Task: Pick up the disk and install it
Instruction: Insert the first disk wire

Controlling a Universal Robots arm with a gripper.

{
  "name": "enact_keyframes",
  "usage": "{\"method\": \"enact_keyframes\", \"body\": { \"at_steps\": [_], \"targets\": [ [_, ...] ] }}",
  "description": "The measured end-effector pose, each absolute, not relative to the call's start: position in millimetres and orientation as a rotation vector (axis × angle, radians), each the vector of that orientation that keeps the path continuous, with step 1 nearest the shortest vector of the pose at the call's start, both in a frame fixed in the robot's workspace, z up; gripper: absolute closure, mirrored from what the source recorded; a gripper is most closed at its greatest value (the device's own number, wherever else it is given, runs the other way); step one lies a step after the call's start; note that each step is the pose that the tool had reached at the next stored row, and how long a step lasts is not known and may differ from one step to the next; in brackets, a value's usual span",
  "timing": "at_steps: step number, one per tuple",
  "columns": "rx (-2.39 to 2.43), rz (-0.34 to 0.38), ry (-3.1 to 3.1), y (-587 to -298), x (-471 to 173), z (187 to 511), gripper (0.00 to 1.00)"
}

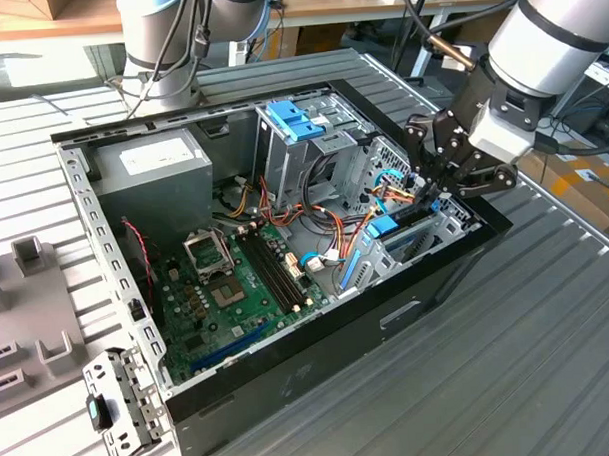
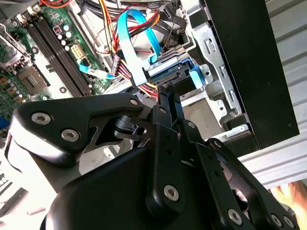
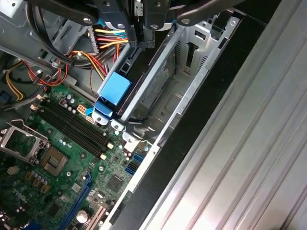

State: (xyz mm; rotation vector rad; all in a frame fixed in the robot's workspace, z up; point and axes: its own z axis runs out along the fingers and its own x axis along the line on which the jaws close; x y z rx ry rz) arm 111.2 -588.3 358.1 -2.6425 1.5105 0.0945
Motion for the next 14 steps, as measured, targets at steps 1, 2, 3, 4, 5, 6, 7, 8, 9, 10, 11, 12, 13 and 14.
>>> {"method": "enact_keyframes", "body": {
  "at_steps": [1, 2, 3, 4, 5, 6, 7, 8, 9, 10, 11, 12, 13, 14],
  "targets": [
    [-2.634, 0.094, 1.524, -588.3, 111.2, 358.0, 0.83],
    [-2.628, 0.093, 1.535, -588.3, 111.3, 358.0, 0.83],
    [-2.616, 0.092, 1.554, -588.3, 111.2, 358.0, 0.83],
    [-2.606, 0.091, 1.571, -588.3, 111.2, 357.9, 0.83],
    [-2.599, 0.091, 1.581, -588.3, 111.3, 357.9, 0.83],
    [-2.591, 0.090, 1.594, -588.3, 111.2, 357.9, 0.83],
    [-2.581, 0.089, 1.609, -588.3, 111.2, 357.9, 0.83],
    [-2.576, 0.088, 1.617, -588.3, 111.2, 357.8, 0.83],
    [-2.562, 0.087, 1.637, -588.3, 111.2, 357.8, 0.83],
    [-2.553, 0.086, 1.651, -588.3, 111.3, 357.8, 0.83],
    [-2.546, 0.086, 1.662, -588.3, 111.2, 357.8, 0.83],
    [-2.533, 0.085, 1.680, -588.3, 111.3, 357.7, 0.83],
    [-2.526, 0.084, 1.691, -588.3, 111.3, 357.7, 0.83],
    [-2.519, 0.083, 1.701, -588.3, 111.2, 357.7, 0.83]
  ]
}}
